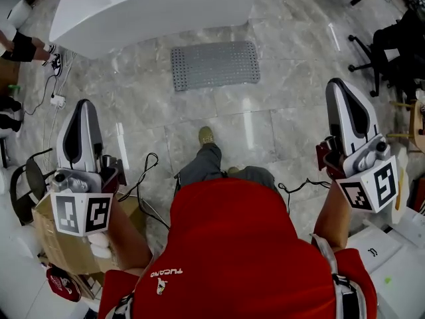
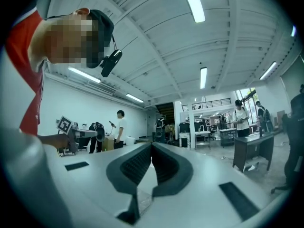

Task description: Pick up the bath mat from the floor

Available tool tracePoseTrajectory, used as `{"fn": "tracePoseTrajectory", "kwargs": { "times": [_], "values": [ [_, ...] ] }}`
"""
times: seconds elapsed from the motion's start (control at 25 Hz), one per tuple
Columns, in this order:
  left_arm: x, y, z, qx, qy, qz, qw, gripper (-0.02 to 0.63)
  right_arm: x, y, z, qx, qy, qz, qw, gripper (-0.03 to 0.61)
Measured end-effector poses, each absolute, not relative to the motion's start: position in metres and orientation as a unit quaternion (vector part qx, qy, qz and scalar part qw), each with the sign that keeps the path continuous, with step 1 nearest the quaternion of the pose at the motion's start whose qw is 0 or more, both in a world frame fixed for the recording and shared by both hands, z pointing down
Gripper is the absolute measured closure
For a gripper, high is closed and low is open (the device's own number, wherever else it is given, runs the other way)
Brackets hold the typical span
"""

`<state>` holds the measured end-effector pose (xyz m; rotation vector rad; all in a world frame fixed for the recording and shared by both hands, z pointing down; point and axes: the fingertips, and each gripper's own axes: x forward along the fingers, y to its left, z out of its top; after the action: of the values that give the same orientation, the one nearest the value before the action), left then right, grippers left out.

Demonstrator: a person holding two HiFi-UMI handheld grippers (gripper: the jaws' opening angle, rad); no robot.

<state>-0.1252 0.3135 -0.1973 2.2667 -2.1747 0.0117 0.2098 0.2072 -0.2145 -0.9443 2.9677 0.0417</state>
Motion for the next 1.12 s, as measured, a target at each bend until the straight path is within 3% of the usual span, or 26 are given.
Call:
{"fn": "tracePoseTrajectory", "kwargs": {
  "times": [0.4,1.12],
  "values": [
    [-0.207,0.237,-0.188,0.734,-0.679,-0.006,0.013,0.609,0.145,0.147,-0.220,-0.339,0.940,0.022,-0.014,0.577],
    [-0.220,0.196,-0.180,0.743,-0.668,-0.010,0.023,0.609,0.137,0.116,-0.211,-0.358,0.933,0.018,-0.021,0.577]
  ]
}}
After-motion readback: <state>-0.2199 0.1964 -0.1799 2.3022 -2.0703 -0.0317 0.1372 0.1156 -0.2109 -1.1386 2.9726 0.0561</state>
